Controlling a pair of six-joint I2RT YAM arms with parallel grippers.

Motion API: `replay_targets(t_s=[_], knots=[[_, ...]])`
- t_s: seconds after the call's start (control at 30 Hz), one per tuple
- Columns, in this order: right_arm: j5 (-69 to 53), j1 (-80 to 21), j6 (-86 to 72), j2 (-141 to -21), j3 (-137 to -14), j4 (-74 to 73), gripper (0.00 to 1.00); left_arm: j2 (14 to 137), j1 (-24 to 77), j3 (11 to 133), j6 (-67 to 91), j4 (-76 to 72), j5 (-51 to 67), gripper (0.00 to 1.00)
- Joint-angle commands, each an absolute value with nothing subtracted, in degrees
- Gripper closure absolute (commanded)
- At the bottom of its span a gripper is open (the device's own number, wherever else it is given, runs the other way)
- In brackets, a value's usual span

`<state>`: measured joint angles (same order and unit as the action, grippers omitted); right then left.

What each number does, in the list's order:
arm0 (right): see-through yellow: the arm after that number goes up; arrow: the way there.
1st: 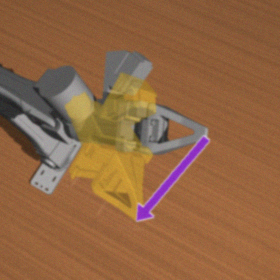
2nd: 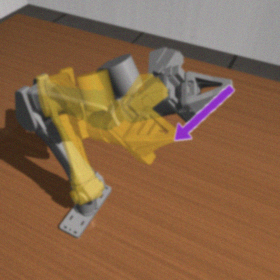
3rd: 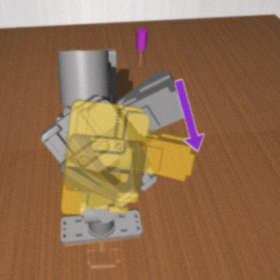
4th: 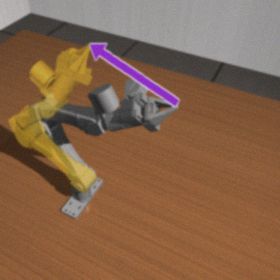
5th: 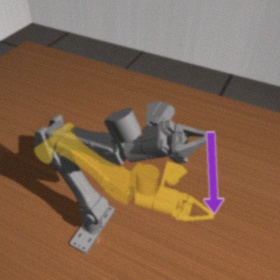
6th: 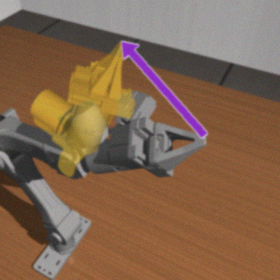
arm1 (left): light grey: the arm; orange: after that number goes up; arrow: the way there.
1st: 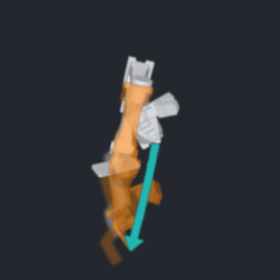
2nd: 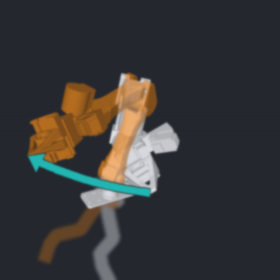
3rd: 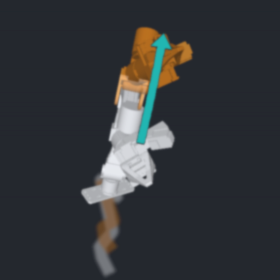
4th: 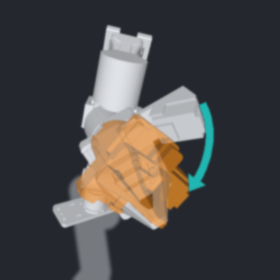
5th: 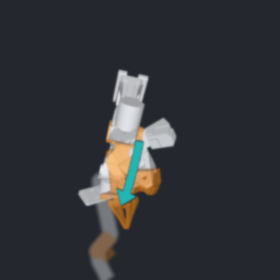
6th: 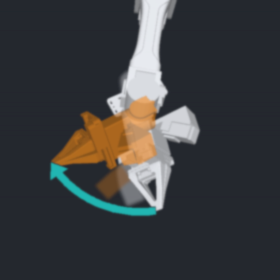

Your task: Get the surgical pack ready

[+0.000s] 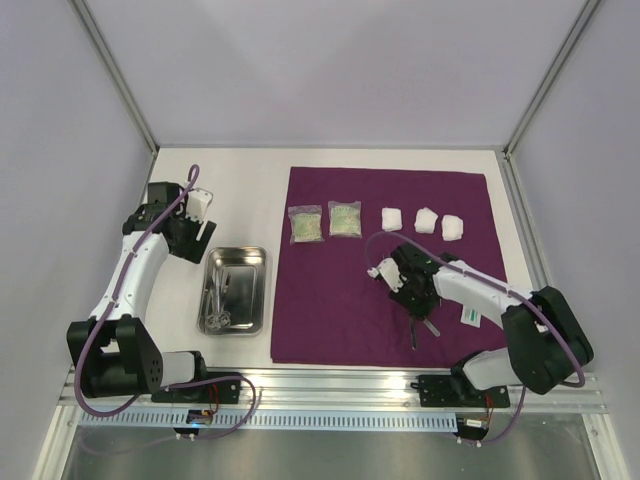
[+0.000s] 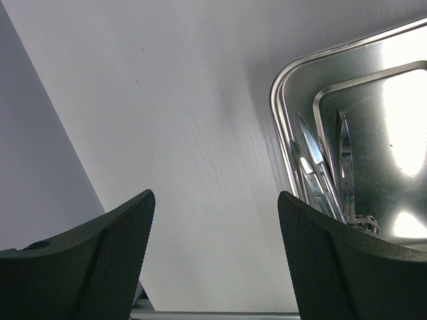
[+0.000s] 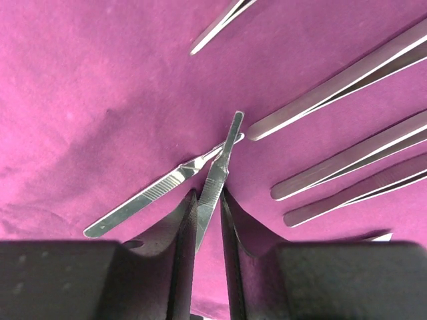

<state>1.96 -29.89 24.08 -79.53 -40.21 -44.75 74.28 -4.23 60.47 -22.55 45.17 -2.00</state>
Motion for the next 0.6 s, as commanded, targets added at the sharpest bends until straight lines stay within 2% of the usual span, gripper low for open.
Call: replay_targets(t_s=[0.0,0.17,0.37,0.57], knots=[[3.3,-30.2,22.9,-80.2,-42.6,-43.1,0.78,74.2,-4.5,60.6,-23.2,44.4,-1.7,0.17],[2.6,-30.4,23.3,-78.9,-41.8,-43.2,0.83,74.3,-4.5,60.5,-23.1,44.3,-1.8,0.17],[2.5,-30.6,23.9,-77.3,-41.2,-43.5,1.00,74.1,-4.5,60.3,-23.1,44.4,-1.8,0.17],[1.3,-30.7,24.3,-76.6,-41.1,-43.7,1.00,73.9,-4.5,60.3,-23.1,44.6,-1.8,0.17]])
